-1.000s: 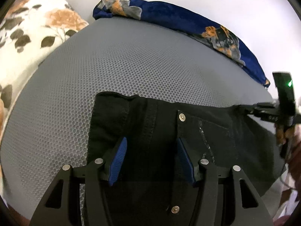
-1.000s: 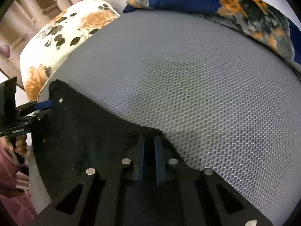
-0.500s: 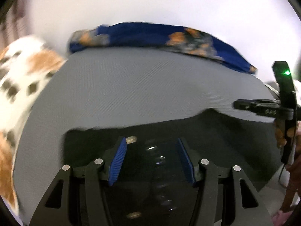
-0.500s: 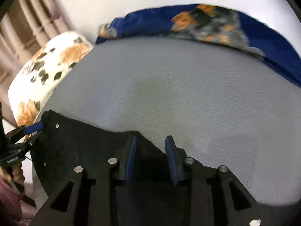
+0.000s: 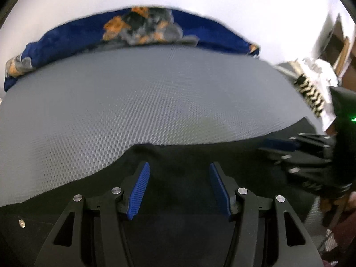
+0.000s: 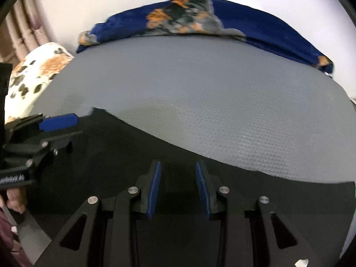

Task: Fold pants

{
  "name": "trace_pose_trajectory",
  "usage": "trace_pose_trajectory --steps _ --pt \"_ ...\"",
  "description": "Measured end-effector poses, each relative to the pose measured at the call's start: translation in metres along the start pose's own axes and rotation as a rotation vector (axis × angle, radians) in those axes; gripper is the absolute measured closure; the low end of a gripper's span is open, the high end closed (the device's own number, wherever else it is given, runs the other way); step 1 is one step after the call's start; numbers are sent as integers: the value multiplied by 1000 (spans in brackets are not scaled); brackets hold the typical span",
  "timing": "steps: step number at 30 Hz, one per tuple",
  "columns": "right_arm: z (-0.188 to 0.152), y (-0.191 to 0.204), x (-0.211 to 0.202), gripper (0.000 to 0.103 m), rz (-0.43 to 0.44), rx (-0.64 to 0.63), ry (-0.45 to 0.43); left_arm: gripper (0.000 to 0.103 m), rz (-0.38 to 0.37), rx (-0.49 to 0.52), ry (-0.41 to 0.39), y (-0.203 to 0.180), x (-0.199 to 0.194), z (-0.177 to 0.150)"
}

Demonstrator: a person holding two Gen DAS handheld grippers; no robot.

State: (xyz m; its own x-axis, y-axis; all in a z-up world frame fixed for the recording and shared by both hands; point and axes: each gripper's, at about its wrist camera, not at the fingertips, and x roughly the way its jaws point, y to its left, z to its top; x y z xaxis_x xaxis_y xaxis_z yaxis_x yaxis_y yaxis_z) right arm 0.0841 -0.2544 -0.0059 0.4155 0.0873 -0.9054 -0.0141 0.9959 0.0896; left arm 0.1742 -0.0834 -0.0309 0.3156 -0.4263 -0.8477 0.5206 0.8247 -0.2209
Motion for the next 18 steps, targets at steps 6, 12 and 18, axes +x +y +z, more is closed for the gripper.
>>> trace_pose_trajectory --steps 6,12,18 --pt "-23 -55 -7 75 -20 129 -5 46 55 24 19 1 8 -16" --pt "-35 -79 -15 75 -12 212 -20 41 103 -2 30 -7 11 -28" --pt "-36 -68 -12 73 -59 139 -21 40 145 -39 33 -16 7 -33"
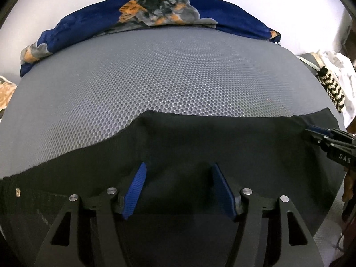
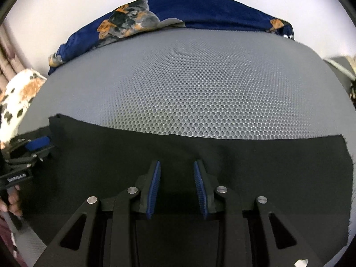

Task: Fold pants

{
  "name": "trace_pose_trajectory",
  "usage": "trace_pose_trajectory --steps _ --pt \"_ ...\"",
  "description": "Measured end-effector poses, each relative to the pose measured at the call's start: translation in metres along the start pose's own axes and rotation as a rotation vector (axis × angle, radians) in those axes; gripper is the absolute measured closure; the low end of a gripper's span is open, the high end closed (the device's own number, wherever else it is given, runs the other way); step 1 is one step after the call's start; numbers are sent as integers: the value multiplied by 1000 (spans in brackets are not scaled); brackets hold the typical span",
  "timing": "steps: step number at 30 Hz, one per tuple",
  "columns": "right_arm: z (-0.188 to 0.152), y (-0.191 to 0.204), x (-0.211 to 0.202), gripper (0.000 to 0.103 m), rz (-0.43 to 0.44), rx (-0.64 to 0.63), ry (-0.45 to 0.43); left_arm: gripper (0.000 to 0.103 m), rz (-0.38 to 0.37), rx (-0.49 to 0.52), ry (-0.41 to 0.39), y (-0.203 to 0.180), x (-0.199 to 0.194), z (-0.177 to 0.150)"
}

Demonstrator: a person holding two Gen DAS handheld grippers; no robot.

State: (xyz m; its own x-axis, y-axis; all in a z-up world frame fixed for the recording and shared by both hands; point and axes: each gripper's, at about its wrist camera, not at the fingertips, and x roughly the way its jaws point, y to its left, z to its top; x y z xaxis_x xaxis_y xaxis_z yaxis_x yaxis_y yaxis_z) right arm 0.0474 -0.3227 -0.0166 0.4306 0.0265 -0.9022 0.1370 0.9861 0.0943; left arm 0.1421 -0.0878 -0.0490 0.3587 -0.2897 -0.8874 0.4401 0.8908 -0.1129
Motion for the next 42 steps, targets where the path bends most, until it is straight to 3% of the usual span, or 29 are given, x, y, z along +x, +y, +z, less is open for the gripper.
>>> trace_pose_trajectory --steps 9,18,25,32,39,42 --pt "-2 -12 -10 71 22 -43 -6 40 10 -62 -17 -8 -11 -12" --pt "-10 -53 -24 71 -4 -33 -11 40 37 -21 -9 -27 -12 -18" --pt "-29 -154 -44 67 191 130 47 40 10 -13 5 -37 -15 -19" --pt "-35 -278 -56 63 233 341 77 40 -26 40 43 -62 -12 -16" --pt "-55 -334 -47 64 300 455 128 40 -34 49 59 -77 -6 -15" --pt "-60 -337 -44 71 349 459 116 40 -17 51 70 -79 -2 -15"
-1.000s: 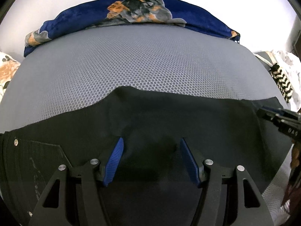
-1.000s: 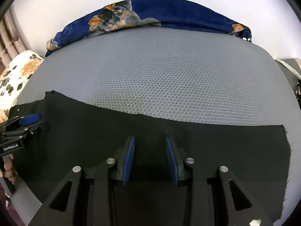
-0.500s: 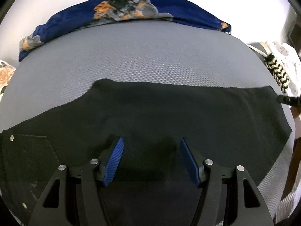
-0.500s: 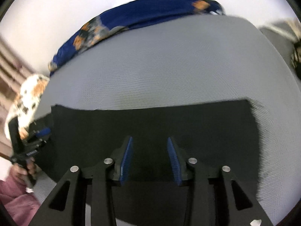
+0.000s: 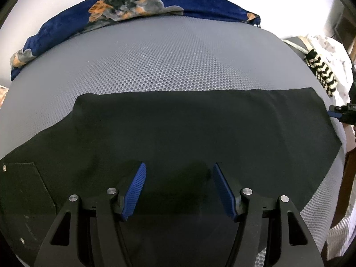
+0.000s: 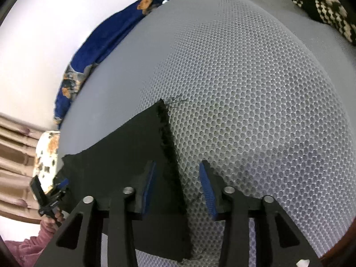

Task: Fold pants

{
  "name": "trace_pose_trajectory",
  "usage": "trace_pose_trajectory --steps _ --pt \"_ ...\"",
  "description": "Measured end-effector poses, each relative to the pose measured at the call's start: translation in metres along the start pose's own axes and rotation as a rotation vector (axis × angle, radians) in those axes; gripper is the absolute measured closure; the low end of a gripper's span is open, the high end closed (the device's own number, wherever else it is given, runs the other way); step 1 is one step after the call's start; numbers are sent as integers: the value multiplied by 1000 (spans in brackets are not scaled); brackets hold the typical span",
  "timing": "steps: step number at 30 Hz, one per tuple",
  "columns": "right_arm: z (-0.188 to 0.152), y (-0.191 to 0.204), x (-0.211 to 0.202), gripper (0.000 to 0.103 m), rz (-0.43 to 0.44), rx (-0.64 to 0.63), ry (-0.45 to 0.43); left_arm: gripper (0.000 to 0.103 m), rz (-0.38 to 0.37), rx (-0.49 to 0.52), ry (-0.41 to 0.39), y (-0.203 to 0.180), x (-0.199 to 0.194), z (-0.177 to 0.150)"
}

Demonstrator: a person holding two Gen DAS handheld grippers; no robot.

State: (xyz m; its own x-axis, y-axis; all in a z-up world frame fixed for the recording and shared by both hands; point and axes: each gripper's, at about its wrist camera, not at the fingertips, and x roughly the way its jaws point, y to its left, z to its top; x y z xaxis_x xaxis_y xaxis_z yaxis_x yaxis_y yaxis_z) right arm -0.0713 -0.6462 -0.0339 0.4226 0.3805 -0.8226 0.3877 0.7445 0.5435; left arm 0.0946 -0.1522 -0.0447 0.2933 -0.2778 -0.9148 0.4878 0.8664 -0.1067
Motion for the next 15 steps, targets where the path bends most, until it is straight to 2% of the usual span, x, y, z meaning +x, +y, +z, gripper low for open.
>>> trace_pose_trajectory --steps 6,13,15 --pt "-5 -1 7 80 81 -26 24 40 19 -5 10 -2 5 -1" --pt "-2 8 25 81 192 -64 62 34 43 23 -5 -8 7 -5" --pt "0 9 30 87 206 -38 52 32 46 28 -12 -9 8 -6"
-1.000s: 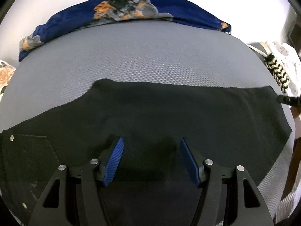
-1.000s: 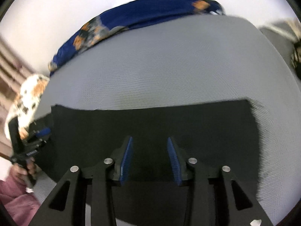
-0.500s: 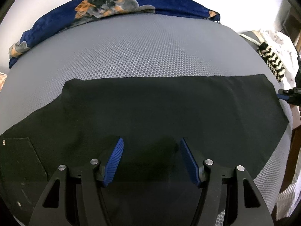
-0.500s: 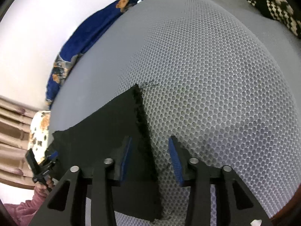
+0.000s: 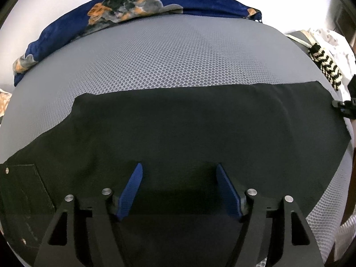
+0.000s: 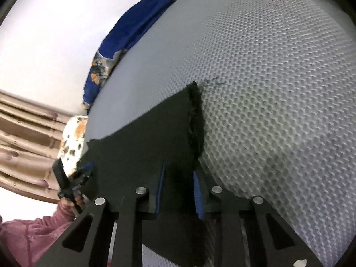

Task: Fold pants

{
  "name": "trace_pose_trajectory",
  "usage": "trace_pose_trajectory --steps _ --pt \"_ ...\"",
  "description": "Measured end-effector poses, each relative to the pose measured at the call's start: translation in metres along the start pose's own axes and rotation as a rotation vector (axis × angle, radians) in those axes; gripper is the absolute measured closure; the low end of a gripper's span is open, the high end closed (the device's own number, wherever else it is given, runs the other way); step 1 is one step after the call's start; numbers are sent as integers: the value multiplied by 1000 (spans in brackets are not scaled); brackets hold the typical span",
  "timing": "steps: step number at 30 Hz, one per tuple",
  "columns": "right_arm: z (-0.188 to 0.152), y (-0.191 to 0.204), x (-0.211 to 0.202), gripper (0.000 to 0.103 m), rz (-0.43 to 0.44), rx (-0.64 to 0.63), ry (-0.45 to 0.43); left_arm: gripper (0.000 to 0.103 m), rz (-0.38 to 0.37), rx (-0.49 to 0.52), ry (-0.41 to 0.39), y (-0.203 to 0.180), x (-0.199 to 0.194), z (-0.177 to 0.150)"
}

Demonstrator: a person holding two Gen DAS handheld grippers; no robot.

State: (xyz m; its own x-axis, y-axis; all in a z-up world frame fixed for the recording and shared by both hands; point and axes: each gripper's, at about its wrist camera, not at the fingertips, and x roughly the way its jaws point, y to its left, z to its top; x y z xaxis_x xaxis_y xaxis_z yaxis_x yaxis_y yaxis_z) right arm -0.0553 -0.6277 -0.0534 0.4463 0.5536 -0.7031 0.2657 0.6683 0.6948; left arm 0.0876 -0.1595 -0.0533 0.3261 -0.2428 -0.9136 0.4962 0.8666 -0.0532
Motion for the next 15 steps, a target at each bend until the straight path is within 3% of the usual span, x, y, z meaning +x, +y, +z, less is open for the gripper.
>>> trace_pose_trajectory --steps 2,7,15 --pt "-1 3 4 90 -10 5 -17 32 -3 -5 -6 0 1 0" --pt "-10 27 4 95 -142 -12 -87 31 -17 -16 -13 3 0 -1" --pt "-31 85 -6 96 -130 44 -206 31 -76 -99 -44 29 -18 2"
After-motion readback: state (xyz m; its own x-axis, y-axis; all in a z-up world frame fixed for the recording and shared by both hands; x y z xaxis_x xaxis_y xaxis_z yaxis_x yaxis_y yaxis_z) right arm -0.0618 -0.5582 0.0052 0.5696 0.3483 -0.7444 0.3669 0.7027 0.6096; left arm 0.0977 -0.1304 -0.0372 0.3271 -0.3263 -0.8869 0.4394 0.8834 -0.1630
